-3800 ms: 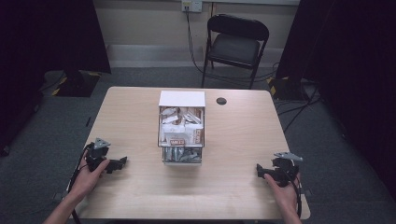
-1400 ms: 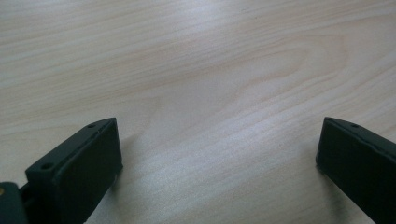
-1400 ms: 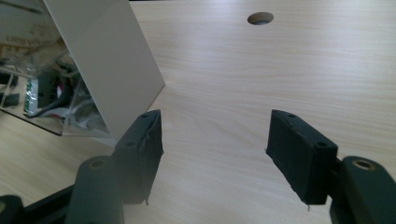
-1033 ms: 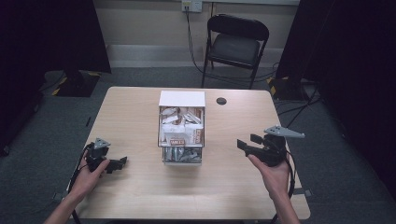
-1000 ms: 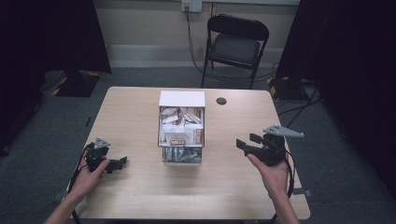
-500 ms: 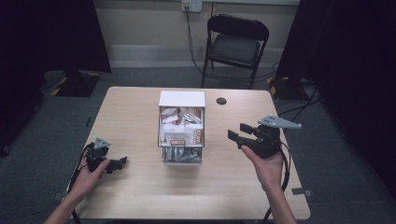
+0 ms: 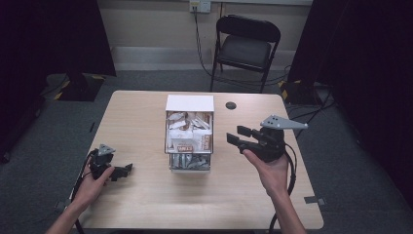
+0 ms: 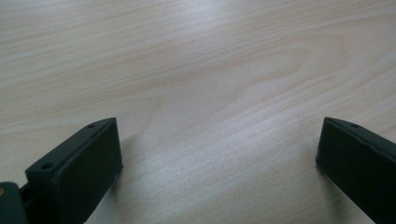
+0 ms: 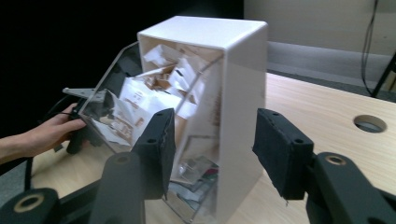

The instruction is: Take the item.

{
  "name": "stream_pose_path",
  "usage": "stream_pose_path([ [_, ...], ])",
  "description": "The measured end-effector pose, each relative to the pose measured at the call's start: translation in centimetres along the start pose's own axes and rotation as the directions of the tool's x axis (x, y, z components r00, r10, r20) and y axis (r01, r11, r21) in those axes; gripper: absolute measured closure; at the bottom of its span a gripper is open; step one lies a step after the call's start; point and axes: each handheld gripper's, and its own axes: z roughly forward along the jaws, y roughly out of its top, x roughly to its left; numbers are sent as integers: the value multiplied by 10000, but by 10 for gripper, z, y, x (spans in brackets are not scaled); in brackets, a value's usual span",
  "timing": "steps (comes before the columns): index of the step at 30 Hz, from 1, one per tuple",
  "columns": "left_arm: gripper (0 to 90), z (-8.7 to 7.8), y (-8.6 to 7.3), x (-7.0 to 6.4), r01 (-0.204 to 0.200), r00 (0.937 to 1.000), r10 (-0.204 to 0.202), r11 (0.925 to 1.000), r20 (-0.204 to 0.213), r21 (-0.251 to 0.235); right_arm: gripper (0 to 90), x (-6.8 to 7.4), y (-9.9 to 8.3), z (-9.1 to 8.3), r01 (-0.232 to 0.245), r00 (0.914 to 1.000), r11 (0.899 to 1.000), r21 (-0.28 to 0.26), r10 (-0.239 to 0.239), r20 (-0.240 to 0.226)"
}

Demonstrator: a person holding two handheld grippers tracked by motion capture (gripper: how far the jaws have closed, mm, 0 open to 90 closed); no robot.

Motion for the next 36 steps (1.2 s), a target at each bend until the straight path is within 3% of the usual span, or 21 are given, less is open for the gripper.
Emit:
stream_pose_path([
  [10, 0, 0, 0, 0, 1, 10000, -1, 10000, 0, -3, 519, 21, 13, 14, 227, 9957, 9996, -165, -241, -899],
  [16, 0, 0, 0, 0, 1, 10000, -1, 10000, 1, -1, 537, 30, 20, 23, 482, 9929, 9987, -142, -495, -1077],
  [24, 0, 0, 0, 0, 1, 10000, -1, 10000, 0, -1, 566, 42, 23, 50, 789, 9836, 9963, 338, -723, -1650],
  [31, 0, 0, 0, 0, 3, 10000, -3, 10000, 2, -8, 572, 44, 24, 67, 760, 9791, 9962, 423, -665, -1921],
  [36, 0, 0, 0, 0, 2, 10000, -2, 10000, 1, -4, 582, 41, 23, 78, 825, 9776, 9935, 780, -655, -2002],
])
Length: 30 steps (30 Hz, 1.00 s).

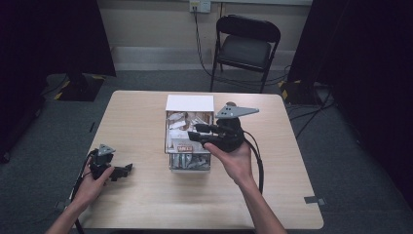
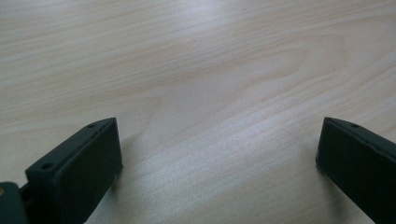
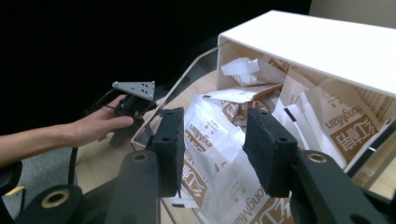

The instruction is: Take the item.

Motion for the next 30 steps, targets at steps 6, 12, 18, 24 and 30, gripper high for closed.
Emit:
stream_pose_path([
  [6, 0, 0, 0, 0, -1, 10000, 1, 10000, -1, 2, 605, 2, -1, 11, 53, 9994, 9997, 238, -45, -358],
  [12, 0, 0, 0, 0, -2, 10000, 2, 10000, 2, 0, 649, 5, -3, 19, 150, 9992, 9979, 628, -126, -388],
  [18, 0, 0, 0, 0, 0, 10000, 0, 10000, 3, -1, 692, 6, -7, 25, 247, 9984, 9947, 998, -194, -539],
  [24, 0, 0, 0, 0, 0, 10000, 0, 10000, 5, 1, 729, 8, -9, 25, 416, 9977, 9903, 1327, -340, -591],
  [30, 0, 0, 0, 0, 1, 10000, -1, 10000, 6, 0, 775, 8, -10, 25, 467, 9974, 9878, 1488, -380, -607],
])
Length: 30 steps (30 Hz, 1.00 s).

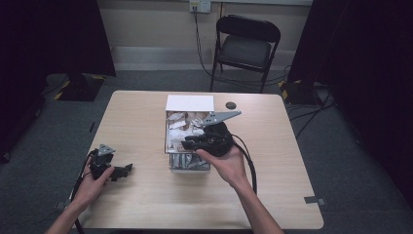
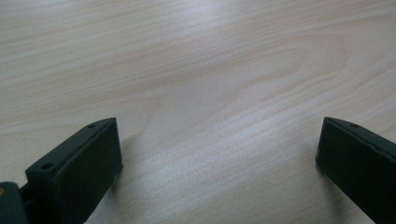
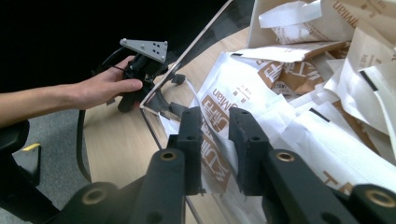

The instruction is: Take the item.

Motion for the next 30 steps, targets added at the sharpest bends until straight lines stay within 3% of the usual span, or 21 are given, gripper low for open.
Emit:
stream_pose_path([
  [10, 0, 0, 0, 0, 0, 10000, 0, 10000, -1, -1, 892, -1, -2, 0, 43, 10000, 9999, 134, -43, 17],
  [30, 0, 0, 0, 0, 1, 10000, -1, 10000, 8, 4, 900, -6, -1, -9, -34, 10000, 9988, -487, 29, -92],
])
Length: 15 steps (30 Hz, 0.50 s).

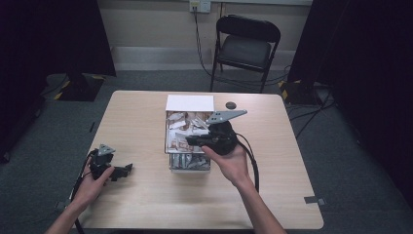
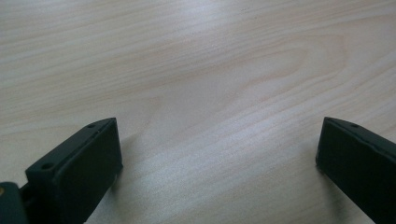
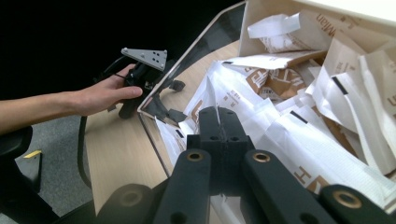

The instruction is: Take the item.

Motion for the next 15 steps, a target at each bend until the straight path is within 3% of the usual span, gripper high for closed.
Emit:
stream_pose_path([
  [15, 0, 0, 0, 0, 0, 10000, 0, 10000, -11, -6, 900, -1, 2, -8, -36, 10000, 9992, -391, 39, 83],
])
